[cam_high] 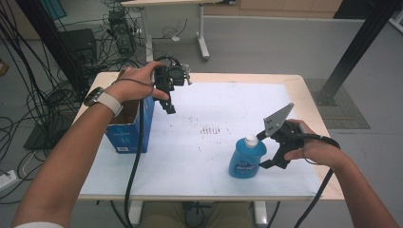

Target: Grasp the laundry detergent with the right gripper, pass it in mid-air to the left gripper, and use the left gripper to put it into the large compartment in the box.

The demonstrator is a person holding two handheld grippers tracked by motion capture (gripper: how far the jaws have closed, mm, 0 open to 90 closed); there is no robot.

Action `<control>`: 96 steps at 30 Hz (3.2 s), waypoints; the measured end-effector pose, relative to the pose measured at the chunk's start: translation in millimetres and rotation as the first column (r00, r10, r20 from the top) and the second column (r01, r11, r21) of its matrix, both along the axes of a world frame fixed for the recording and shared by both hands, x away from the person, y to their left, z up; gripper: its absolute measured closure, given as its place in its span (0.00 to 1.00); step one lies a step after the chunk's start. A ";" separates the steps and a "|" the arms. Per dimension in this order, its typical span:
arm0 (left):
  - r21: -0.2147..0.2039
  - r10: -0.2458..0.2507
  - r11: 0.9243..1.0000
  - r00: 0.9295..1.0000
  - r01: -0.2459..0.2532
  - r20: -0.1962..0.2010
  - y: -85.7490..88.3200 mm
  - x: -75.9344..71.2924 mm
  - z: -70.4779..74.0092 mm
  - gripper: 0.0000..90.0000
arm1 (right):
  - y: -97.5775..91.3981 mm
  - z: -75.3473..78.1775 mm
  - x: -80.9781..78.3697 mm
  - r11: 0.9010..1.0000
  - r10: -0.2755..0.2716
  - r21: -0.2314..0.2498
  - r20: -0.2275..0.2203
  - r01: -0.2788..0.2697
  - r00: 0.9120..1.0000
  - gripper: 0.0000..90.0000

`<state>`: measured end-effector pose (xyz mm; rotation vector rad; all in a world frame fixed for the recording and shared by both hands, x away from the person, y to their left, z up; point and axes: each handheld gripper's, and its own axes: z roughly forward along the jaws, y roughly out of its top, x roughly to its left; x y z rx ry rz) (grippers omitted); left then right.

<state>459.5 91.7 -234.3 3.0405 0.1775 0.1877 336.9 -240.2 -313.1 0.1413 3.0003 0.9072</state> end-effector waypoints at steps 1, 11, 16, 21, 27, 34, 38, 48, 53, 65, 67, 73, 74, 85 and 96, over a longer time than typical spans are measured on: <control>0.000 0.000 1.000 1.000 0.000 -0.001 -0.1 0.0 0.0 0.12 | 0.0 0.0 0.0 1.000 0.000 0.000 0.000 0.000 1.000 0.07; -0.001 -0.002 1.000 1.000 0.002 -0.002 0.1 0.3 -0.2 0.12 | -0.5 -0.3 0.0 1.000 -0.006 -0.003 -0.002 0.006 1.000 0.07; -0.003 -0.001 1.000 1.000 0.001 0.000 0.0 0.2 -0.6 0.12 | -0.5 -0.5 0.1 1.000 -0.007 -0.004 -0.002 0.007 1.000 0.07; -0.001 -0.004 1.000 1.000 0.004 -0.002 -0.8 0.3 -0.4 0.12 | -0.4 -0.7 0.3 1.000 -0.007 -0.004 -0.002 0.007 1.000 0.07; 0.001 -0.002 1.000 1.000 0.002 -0.003 -0.4 0.5 -0.4 0.12 | -0.3 -0.9 -0.1 1.000 -0.011 -0.005 -0.006 0.011 1.000 0.07; -0.002 -0.001 1.000 1.000 0.001 0.000 0.2 0.5 -0.7 0.12 | -0.1 -0.8 0.4 1.000 -0.007 -0.003 -0.003 0.007 1.000 0.07; -0.004 -0.002 1.000 1.000 0.002 -0.001 0.4 0.6 -0.9 0.12 | 0.2 -0.7 0.6 1.000 -0.007 -0.001 -0.003 0.007 1.000 0.07; -0.005 -0.001 1.000 1.000 0.001 -0.004 0.5 0.8 -1.4 0.12 | 0.4 -1.4 0.5 1.000 -0.007 -0.001 -0.004 0.007 1.000 0.07; -0.007 0.000 1.000 1.000 0.000 -0.002 0.2 0.8 -1.7 0.12 | 0.1 -1.8 0.5 1.000 -0.009 -0.001 -0.003 0.009 1.000 0.07; -0.009 0.000 1.000 1.000 0.000 -0.002 0.0 0.6 -2.2 0.12 | -1.1 -2.2 0.0 1.000 -0.015 0.003 0.000 0.015 1.000 0.07; -0.009 0.001 1.000 1.000 -0.001 -0.001 -0.1 0.5 -2.3 0.12 | -1.2 -2.0 0.1 1.000 -0.016 0.005 0.002 0.016 1.000 0.07; -0.010 0.003 1.000 1.000 -0.003 -0.002 -0.1 0.6 -2.6 0.12 | -0.5 -3.6 0.2 1.000 -0.018 0.011 0.005 0.018 1.000 0.07; -0.011 0.004 1.000 1.000 -0.004 -0.002 0.1 0.7 -2.6 0.12 | -0.3 -3.9 0.2 1.000 -0.019 0.012 0.008 0.019 1.000 0.07; -0.016 0.007 1.000 1.000 -0.008 -0.005 0.1 0.7 -5.3 0.12 | 0.1 -7.6 0.1 0.999 -0.021 0.030 0.013 0.020 1.000 0.06; -0.016 0.001 1.000 1.000 -0.001 -0.006 -2.6 1.4 -7.9 0.12 | -0.6 -17.2 -0.4 0.997 -0.033 0.073 0.011 0.033 0.999 0.07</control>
